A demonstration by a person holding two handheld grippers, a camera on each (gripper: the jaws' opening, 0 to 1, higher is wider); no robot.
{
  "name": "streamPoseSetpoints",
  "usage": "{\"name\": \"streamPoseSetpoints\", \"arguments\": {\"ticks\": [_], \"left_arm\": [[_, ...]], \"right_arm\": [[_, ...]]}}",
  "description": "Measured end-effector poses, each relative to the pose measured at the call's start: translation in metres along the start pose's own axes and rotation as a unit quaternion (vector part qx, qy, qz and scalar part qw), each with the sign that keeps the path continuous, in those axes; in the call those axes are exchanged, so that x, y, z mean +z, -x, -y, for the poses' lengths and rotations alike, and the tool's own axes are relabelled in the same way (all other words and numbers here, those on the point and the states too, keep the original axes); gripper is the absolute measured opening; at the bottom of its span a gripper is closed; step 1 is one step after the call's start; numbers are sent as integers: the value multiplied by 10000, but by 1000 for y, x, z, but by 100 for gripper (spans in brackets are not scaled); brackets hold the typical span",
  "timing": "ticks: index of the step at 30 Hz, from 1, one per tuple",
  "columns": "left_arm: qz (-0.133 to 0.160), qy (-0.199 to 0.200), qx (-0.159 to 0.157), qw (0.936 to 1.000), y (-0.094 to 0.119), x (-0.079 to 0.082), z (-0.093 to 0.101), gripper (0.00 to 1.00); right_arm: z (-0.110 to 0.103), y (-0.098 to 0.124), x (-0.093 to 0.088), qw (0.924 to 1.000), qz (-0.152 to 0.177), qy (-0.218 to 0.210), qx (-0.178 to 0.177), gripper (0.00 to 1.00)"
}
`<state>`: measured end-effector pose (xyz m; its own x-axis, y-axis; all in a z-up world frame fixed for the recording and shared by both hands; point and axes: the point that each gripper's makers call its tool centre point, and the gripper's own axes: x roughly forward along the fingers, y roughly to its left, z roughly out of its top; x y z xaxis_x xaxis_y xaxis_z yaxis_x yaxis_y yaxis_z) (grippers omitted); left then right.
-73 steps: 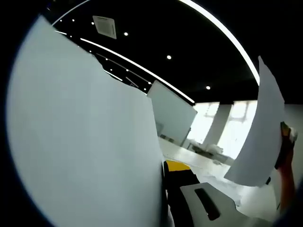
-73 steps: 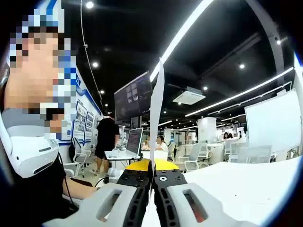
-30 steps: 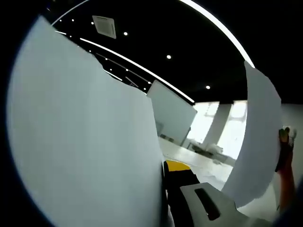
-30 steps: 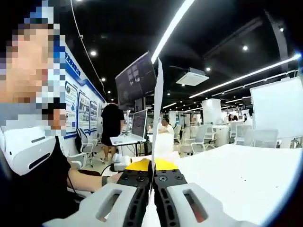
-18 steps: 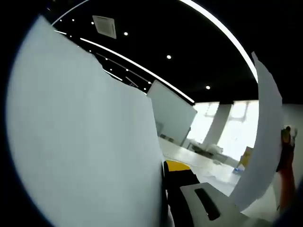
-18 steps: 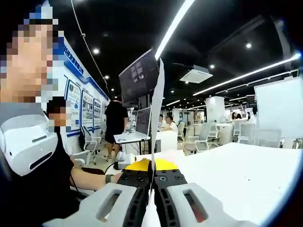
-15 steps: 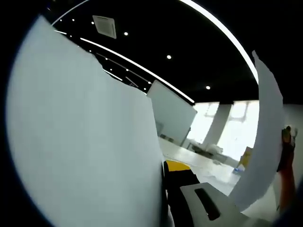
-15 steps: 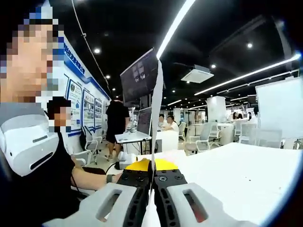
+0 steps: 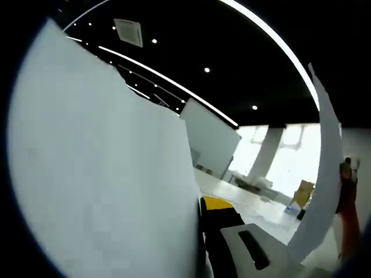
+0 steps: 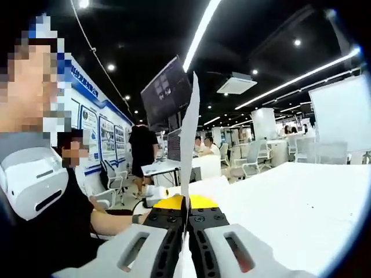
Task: Organize the stack of printing papers by aligning and flattening the scattered papers on the table
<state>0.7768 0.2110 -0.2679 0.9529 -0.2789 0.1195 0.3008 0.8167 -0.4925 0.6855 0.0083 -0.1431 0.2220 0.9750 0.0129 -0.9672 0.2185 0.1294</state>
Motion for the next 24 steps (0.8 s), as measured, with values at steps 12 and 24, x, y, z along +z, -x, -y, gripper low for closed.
{"name": "streamPoseSetpoints", "arguments": {"ticks": [12, 24], "left_arm": [[1, 6, 1, 10000, 0, 0, 0, 7], [0, 7, 2, 10000, -1, 0, -1, 7]], "right_arm": [[29, -6, -26, 9978, -432, -137, -484, 0], [57, -15, -40, 9904, -800, 88, -1126, 0]]}}
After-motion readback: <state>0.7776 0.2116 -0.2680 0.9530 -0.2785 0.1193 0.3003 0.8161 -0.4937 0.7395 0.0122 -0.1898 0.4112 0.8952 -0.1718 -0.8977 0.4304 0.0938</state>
